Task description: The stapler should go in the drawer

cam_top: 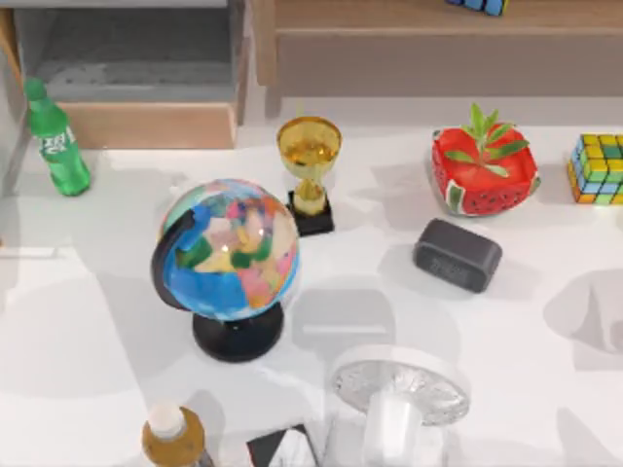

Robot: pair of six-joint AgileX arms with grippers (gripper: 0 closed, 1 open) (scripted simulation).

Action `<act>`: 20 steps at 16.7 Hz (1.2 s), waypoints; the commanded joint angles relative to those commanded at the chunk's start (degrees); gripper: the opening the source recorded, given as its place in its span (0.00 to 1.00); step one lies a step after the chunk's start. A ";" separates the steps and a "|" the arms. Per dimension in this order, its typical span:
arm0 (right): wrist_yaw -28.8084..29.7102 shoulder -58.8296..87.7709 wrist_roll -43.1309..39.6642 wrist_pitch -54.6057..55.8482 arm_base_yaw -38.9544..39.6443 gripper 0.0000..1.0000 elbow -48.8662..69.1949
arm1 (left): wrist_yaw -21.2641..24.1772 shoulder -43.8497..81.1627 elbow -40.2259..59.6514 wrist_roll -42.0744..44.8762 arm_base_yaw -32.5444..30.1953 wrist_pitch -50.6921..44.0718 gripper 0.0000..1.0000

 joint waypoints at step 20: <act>0.00 0.00 0.00 0.00 0.00 1.00 0.00 | 25.96 -35.43 -75.55 46.57 29.65 108.72 1.00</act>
